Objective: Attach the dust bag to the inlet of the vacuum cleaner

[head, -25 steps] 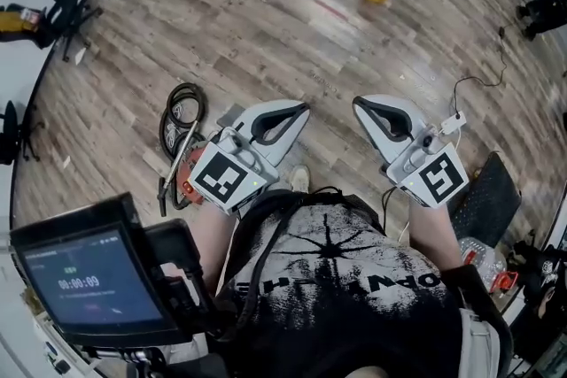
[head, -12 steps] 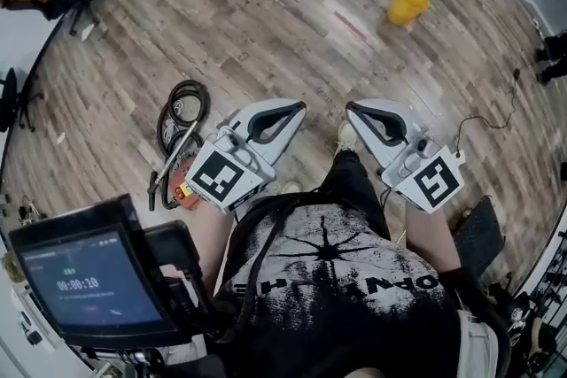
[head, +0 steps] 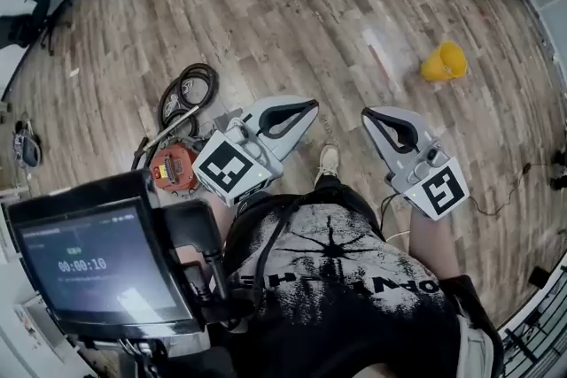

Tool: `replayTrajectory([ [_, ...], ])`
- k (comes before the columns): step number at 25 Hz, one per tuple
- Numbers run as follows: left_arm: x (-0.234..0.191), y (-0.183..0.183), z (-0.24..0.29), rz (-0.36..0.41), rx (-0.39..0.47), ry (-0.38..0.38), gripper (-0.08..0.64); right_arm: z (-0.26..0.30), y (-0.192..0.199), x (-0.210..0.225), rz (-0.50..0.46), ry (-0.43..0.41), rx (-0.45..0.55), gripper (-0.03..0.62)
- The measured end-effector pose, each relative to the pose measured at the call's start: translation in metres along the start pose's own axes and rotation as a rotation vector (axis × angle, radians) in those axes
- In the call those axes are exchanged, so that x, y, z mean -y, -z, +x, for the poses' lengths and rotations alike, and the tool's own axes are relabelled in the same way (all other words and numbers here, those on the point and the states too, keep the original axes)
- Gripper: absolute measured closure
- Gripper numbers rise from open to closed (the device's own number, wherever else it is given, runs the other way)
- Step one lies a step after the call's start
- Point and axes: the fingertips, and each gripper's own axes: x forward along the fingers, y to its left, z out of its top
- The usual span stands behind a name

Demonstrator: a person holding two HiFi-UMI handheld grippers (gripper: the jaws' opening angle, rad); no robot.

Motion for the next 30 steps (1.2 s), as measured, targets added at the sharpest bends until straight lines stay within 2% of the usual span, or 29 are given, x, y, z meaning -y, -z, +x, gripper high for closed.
replayTrajectory([
  [3,-0.018,-0.017,0.041,-0.002,0.004,-0.048,0.561,-0.008,0.0,0.052,0.017,-0.044,-0.008,0.592],
  [5,-0.025,-0.024,0.054,-0.001,0.011,-0.084,0.561,-0.008,0.006,0.072,0.018,-0.089,-0.023,0.592],
  [10,-0.048,-0.016,0.044,-0.008,0.038,-0.21,0.561,0.033,0.013,0.083,0.015,-0.231,-0.009,0.592],
  [16,-0.082,0.005,-0.001,-0.03,0.043,-0.414,0.561,0.099,0.007,0.06,0.034,-0.43,0.071,0.592],
  [19,-0.11,0.003,-0.037,-0.031,0.085,-0.541,0.561,0.142,0.006,0.042,0.022,-0.578,0.058,0.591],
  [22,-0.155,-0.007,-0.094,-0.047,0.127,-0.644,0.561,0.215,-0.01,0.013,-0.013,-0.682,0.034,0.592],
  [24,-0.177,-0.009,-0.126,-0.053,0.128,-0.702,0.561,0.256,-0.026,-0.008,-0.035,-0.741,0.059,0.592],
  [28,-0.202,-0.009,-0.191,-0.056,0.183,-0.889,0.561,0.318,-0.038,-0.056,-0.067,-0.945,0.076,0.592],
  [30,-0.206,-0.01,-0.225,-0.034,0.203,-0.96,0.561,0.338,-0.04,-0.087,-0.072,-1.024,0.076,0.592],
])
